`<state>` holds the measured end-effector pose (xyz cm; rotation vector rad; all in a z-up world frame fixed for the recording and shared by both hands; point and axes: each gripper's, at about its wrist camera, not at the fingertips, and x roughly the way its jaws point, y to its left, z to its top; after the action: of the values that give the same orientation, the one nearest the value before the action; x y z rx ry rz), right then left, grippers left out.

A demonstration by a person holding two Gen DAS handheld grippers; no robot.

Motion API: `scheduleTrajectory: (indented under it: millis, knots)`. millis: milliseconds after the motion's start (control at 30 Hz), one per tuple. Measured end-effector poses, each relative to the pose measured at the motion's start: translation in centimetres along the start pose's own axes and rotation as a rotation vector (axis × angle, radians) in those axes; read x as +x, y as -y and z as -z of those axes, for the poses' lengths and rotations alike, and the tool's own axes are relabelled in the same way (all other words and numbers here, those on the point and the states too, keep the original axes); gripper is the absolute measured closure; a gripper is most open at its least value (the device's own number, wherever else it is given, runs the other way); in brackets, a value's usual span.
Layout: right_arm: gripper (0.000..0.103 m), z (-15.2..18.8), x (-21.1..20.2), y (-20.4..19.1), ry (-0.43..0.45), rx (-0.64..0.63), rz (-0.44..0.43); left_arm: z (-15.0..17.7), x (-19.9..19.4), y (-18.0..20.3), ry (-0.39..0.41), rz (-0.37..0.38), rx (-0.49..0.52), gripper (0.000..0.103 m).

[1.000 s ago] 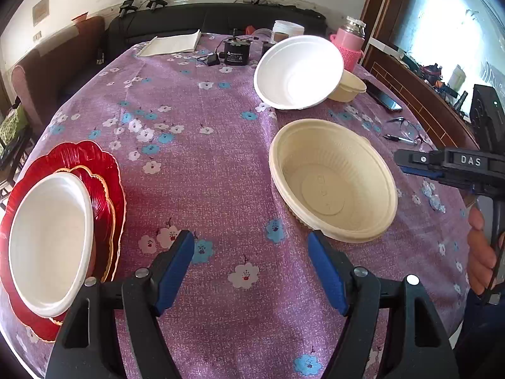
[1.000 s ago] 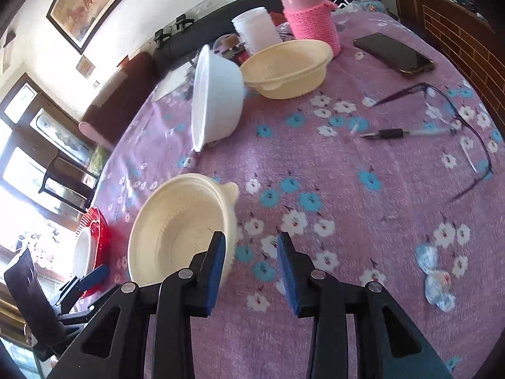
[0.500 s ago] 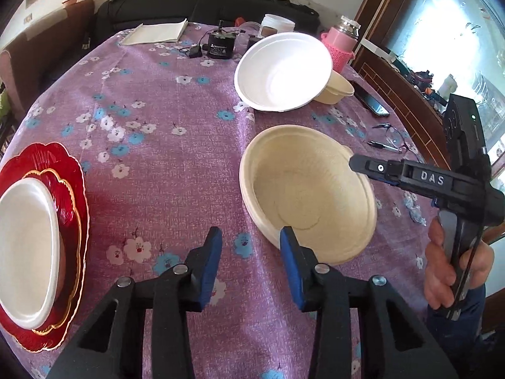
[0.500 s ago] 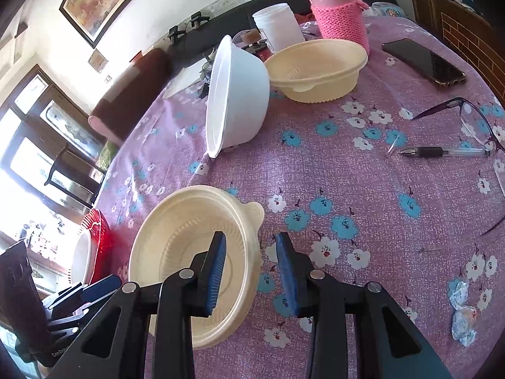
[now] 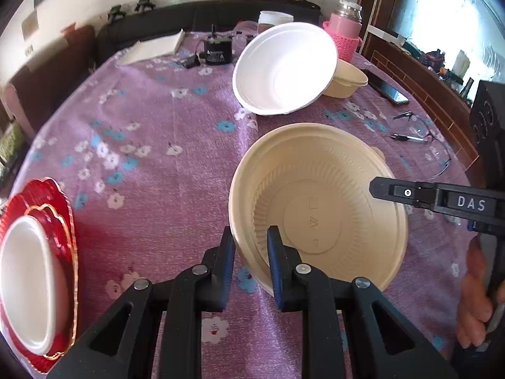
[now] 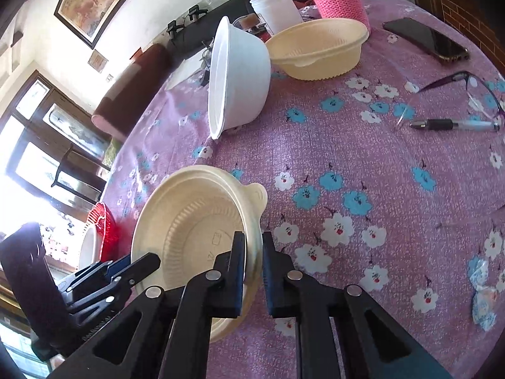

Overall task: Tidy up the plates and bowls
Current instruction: 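Grasp the cream bowl rim with the left gripper and lift it, then carry the cream bowl over the stacked plates and white bowl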

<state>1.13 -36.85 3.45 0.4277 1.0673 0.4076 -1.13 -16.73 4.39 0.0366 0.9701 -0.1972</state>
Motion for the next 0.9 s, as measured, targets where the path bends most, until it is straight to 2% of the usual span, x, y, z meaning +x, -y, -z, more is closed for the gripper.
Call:
scheduleTrajectory:
  millis: [267,900]
  knots:
    - [0.092,0.4,-0.3,-0.8,-0.014,-0.004,-0.024,0.2,-1.7,0.3,0.030,-0.053,0.035,0.083]
    - [0.090,2.2,0.0,-4.9,-0.009,-0.054,0.007,2.2,-3.3,-2.1,0.058,-0.054,0.005,0.076]
